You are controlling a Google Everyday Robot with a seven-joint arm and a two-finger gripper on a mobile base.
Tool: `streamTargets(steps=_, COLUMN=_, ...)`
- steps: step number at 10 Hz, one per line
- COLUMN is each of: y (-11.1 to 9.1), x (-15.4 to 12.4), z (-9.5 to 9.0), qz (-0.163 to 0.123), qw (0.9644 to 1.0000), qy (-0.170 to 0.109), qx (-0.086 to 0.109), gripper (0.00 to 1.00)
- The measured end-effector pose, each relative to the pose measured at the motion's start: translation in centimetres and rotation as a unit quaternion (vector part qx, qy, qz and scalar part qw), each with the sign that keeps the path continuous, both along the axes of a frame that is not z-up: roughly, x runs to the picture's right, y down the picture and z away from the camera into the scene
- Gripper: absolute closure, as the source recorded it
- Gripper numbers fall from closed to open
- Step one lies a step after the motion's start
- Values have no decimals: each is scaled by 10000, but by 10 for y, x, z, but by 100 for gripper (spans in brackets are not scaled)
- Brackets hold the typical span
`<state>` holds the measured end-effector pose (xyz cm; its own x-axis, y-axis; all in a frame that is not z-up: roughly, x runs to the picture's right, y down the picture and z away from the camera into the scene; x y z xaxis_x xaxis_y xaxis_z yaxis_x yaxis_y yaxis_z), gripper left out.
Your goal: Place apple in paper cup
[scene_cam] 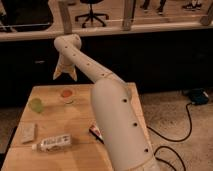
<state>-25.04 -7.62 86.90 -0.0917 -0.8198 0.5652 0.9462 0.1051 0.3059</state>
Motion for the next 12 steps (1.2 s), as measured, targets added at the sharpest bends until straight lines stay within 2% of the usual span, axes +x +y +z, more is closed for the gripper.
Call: streamTargets(steps=12, y=-6, x=17, z=1, qz=-23, qw=10000, qy=71, qx=15, gripper=24)
